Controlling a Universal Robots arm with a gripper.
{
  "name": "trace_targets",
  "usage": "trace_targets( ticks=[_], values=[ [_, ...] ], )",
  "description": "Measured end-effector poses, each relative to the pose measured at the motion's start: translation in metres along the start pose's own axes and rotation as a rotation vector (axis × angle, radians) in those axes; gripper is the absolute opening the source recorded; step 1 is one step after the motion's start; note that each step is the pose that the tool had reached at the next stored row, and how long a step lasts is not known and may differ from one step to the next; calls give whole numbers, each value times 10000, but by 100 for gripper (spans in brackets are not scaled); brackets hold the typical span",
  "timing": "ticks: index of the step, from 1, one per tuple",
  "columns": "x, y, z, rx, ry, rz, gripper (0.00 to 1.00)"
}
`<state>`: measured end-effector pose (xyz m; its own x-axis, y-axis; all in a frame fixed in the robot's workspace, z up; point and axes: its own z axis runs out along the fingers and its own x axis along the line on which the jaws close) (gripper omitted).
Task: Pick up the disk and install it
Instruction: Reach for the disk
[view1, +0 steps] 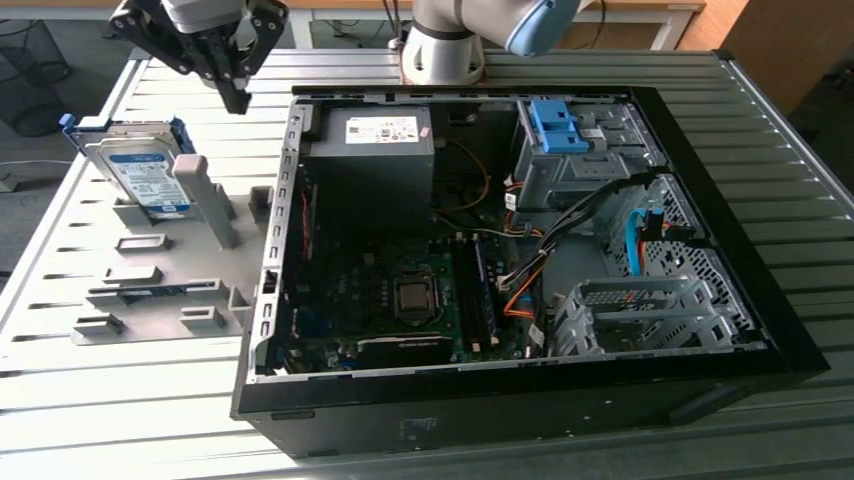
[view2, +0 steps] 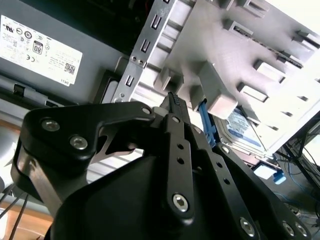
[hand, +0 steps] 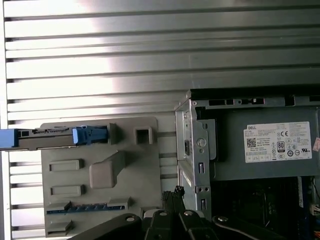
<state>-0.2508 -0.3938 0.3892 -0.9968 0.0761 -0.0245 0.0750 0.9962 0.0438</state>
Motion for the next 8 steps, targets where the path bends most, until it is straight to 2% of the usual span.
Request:
trace_targets(
  ticks=[5,8],
  values=[
    [102,11,-1,0,0,2,11],
    [130,10,-2,0,1,1,11]
  ],
)
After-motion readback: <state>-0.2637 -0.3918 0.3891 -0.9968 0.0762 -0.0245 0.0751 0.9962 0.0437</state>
